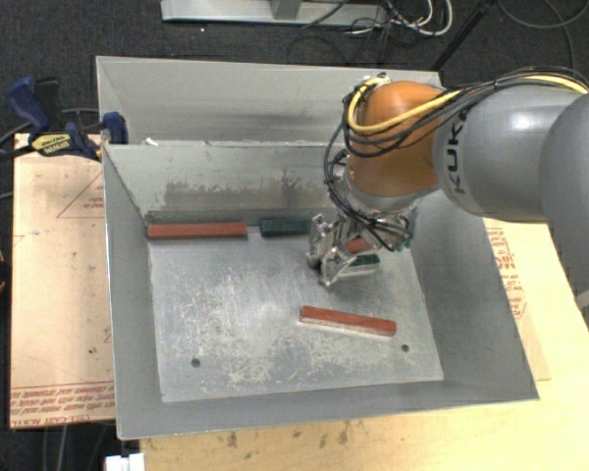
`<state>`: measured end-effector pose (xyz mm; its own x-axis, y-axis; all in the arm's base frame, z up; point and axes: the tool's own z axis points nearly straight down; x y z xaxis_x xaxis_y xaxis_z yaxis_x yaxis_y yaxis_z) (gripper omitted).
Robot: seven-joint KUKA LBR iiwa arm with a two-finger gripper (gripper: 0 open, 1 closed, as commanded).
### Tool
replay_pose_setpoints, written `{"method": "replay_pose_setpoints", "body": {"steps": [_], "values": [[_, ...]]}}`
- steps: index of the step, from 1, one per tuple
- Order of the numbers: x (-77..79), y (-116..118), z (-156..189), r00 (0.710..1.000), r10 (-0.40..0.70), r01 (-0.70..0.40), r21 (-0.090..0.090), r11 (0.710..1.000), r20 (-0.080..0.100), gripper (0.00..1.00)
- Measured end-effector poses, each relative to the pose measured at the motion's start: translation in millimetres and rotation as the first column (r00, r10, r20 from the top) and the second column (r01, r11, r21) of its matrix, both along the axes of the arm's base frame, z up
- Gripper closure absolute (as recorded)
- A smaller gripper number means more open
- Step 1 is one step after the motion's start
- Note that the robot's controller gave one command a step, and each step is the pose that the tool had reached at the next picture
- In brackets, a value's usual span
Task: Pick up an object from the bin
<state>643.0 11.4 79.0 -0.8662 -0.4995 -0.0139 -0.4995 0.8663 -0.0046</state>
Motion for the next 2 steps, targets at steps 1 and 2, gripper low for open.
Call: {"method": "replay_pose_setpoints", "body": {"steps": [1,2], "values": [[0.0,0.0,0.0,1.000,0.000,0.000,0.000,1.000,0.000,1.00],[-11.6,6.0,141.1,1.000,-0.018,0.018,-0.001,1.000,-0.010,1.00]]}}
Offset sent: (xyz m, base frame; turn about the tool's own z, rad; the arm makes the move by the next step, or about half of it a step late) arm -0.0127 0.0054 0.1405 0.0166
